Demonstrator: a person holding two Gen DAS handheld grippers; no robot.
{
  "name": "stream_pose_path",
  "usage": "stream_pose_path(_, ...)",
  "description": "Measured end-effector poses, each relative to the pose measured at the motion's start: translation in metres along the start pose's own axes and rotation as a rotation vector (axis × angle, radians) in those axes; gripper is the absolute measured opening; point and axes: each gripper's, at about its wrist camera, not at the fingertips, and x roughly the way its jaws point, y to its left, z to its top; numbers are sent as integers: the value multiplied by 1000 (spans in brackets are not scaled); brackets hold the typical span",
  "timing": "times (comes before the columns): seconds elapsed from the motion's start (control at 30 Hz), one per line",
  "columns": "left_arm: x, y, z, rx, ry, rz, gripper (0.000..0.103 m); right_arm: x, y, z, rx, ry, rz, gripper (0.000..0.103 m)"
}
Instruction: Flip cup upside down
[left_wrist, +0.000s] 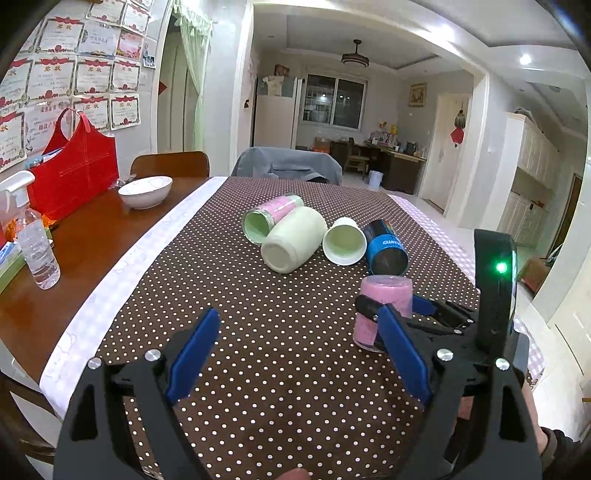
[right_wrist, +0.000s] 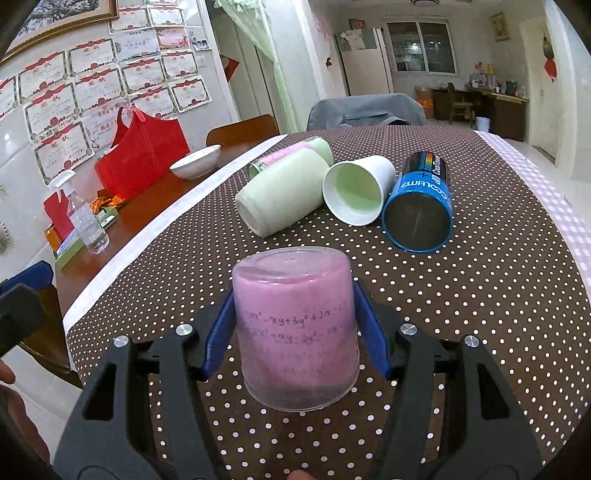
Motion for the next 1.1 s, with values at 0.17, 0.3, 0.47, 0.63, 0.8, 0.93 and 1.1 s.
stream_pose_path(0.17, -1, 0, 1, 2, -3, -1, 86, 1, 2, -4, 2, 25, 7, 64)
stream_pose_path(0.3, -3, 0, 2, 3, -9, 1, 86, -2, 3, -8, -2, 37, 13, 77)
stream_pose_path(0.47, -7, -1, 3, 4, -16, 2, 86, -14, 1, -8, 31, 27, 43, 85)
stream_pose_path(0.63, -12, -5, 4, 9, -30, 4, 86, -26, -4, 1, 79, 17, 85, 97)
stream_pose_path(0.8, -17, -8, 7, 14, -45, 11, 86, -38, -11, 11, 129, -3, 80, 97)
stream_pose_path(0.93, -20, -10, 9, 17, -49, 18, 88, -50, -17, 17, 156, -15, 88, 97)
stream_pose_path(1.1, -24, -17, 10, 33, -49, 21, 89, -66, -23, 23, 177, -29, 65, 97)
